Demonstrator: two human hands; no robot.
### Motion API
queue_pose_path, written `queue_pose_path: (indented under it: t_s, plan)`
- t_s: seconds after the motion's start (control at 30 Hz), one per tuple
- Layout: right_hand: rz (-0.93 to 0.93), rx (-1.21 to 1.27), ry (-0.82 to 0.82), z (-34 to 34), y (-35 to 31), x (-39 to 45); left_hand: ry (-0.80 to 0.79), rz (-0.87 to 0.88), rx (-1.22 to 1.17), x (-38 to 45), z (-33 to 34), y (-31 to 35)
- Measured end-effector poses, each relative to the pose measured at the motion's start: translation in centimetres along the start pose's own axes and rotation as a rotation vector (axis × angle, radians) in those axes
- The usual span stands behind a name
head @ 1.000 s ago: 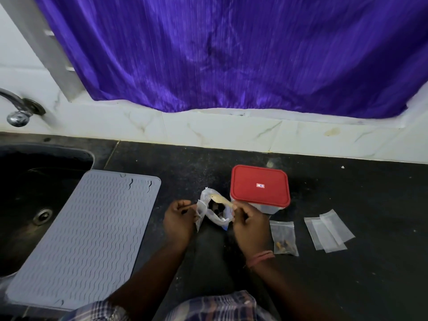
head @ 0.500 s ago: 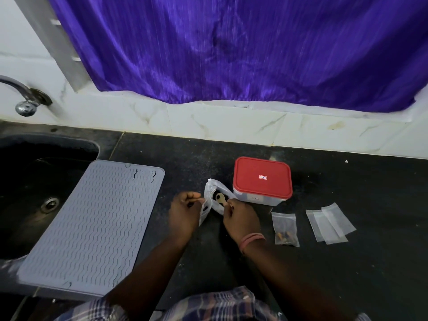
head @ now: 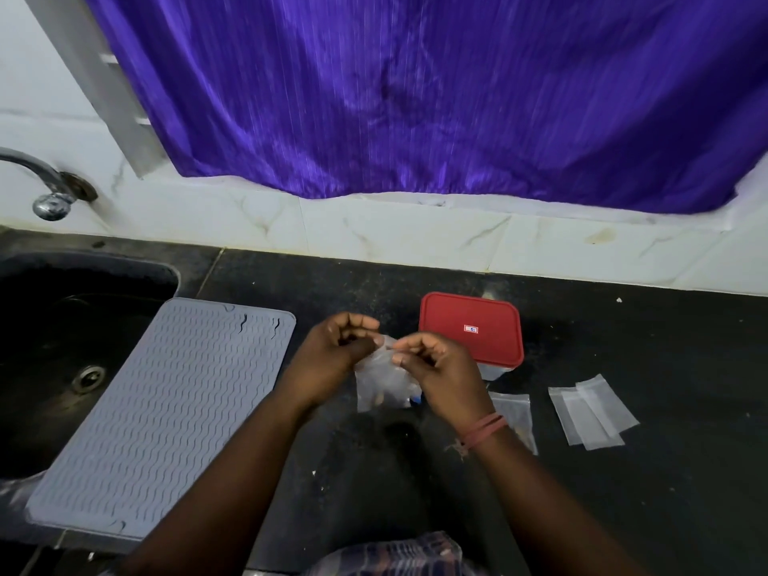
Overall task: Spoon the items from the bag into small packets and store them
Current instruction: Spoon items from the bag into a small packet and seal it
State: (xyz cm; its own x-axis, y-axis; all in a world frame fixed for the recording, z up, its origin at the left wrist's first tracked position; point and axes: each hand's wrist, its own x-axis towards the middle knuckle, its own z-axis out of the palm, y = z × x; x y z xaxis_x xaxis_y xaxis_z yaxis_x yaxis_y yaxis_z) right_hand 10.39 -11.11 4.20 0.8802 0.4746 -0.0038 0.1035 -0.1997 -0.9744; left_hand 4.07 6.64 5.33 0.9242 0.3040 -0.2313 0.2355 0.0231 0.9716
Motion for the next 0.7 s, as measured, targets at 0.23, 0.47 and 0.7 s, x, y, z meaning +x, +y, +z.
queue_pose_path:
  t_s: [0.23,0.47,0.7]
  plan:
    - [-0.059,0.116,0.229,-0.6,-2.4,0.5,-0.009,0.066,-0.058,-1.2,1.5,0.7]
    - [-0.034,0.177,0.263,-1.3,-3.1,1.4,0.078,0.138,-0.139,-0.1,2.5,1.9]
    - [-0.085,0.109,0.189,-1.3,-3.3,1.6,0.081,0.163,-0.052,1.2,2.3,2.3]
